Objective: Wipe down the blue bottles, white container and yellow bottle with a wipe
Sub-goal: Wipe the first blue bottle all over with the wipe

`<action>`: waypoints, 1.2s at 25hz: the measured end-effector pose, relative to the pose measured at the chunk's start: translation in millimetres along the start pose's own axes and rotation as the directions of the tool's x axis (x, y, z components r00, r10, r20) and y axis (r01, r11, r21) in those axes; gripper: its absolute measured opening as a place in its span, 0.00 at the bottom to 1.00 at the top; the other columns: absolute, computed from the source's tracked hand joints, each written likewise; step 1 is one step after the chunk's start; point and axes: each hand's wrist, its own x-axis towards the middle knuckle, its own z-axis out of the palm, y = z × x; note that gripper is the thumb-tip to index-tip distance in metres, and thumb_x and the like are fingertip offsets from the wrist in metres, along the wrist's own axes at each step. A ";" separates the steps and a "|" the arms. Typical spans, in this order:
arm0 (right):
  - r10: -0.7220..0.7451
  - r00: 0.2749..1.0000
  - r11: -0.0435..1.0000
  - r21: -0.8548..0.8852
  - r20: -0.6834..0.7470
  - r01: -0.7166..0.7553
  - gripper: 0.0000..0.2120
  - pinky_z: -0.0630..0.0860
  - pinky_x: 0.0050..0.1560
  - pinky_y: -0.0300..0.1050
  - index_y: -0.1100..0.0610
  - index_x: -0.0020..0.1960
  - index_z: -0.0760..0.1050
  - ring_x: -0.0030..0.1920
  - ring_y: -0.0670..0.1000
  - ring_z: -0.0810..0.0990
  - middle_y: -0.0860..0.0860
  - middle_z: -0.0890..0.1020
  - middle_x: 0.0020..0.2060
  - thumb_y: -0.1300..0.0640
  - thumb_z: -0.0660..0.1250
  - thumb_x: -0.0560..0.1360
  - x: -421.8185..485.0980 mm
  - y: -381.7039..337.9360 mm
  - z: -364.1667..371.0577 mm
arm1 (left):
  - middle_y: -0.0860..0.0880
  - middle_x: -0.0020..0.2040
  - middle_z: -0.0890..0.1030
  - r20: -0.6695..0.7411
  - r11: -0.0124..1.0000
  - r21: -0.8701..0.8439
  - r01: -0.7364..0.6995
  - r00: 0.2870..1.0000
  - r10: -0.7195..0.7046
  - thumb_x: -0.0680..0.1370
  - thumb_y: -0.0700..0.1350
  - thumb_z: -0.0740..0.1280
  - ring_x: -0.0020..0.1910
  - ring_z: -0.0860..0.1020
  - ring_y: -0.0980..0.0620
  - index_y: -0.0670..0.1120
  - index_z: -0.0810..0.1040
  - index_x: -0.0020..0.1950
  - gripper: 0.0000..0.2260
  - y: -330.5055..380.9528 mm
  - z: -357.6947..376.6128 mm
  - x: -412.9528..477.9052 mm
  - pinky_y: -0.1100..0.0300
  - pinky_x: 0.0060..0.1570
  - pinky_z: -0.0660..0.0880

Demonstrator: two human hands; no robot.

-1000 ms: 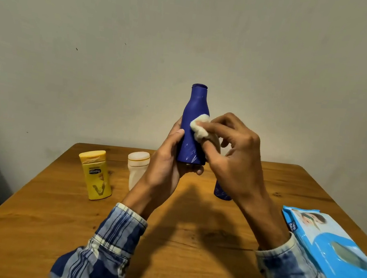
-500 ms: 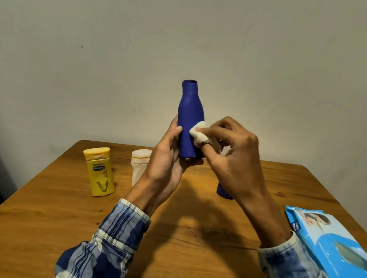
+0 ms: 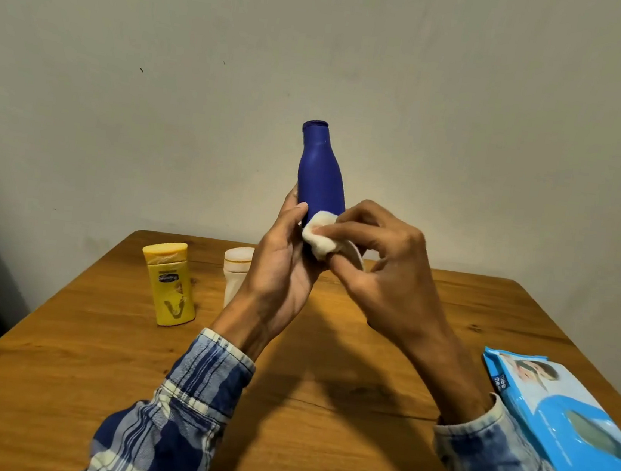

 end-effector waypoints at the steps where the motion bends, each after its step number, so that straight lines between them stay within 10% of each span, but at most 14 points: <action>1: 0.033 0.998 0.999 0.004 -0.054 -0.033 0.11 0.75 0.47 0.27 0.58 0.57 0.84 0.48 0.44 0.79 0.50 0.80 0.49 0.62 0.74 0.75 2.3 3.8 -4.2 | 0.40 0.63 0.79 0.004 1.000 0.022 -0.013 1.000 0.013 0.86 0.46 0.56 0.56 0.81 0.47 0.48 0.66 0.79 0.20 0.0 -0.2 0.3 0.49 0.58 0.78; 18: -0.005 0.999 0.998 -0.067 -0.047 0.001 0.11 0.81 0.49 0.45 0.57 0.56 0.84 0.48 0.49 0.80 0.52 0.79 0.49 0.62 0.73 0.74 1.3 0.9 -2.2 | 0.39 0.58 0.82 -0.082 0.996 -0.088 0.008 0.996 -0.015 0.84 0.46 0.59 0.54 0.82 0.46 0.45 0.69 0.76 0.20 -4.4 -0.3 -1.2 0.50 0.60 0.79; 21: -0.081 0.993 0.986 -0.141 0.089 0.093 0.09 0.80 0.50 0.41 0.57 0.54 0.84 0.48 0.48 0.79 0.51 0.79 0.49 0.60 0.73 0.74 -2.9 -6.0 2.1 | 0.31 0.67 0.76 -0.065 0.986 -0.153 0.068 0.995 -0.079 0.83 0.47 0.62 0.61 0.78 0.43 0.45 0.69 0.77 0.22 -5.0 -1.5 -1.7 0.47 0.66 0.74; 30: 0.091 0.991 0.995 0.057 -0.093 -0.086 0.10 0.76 0.46 0.29 0.58 0.57 0.84 0.48 0.45 0.80 0.50 0.81 0.49 0.61 0.74 0.76 3.4 5.8 -12.4 | 0.41 0.64 0.80 0.056 0.995 0.083 0.059 0.996 -0.064 0.84 0.46 0.57 0.57 0.82 0.47 0.48 0.67 0.79 0.21 -10.1 2.7 -3.7 0.51 0.52 0.81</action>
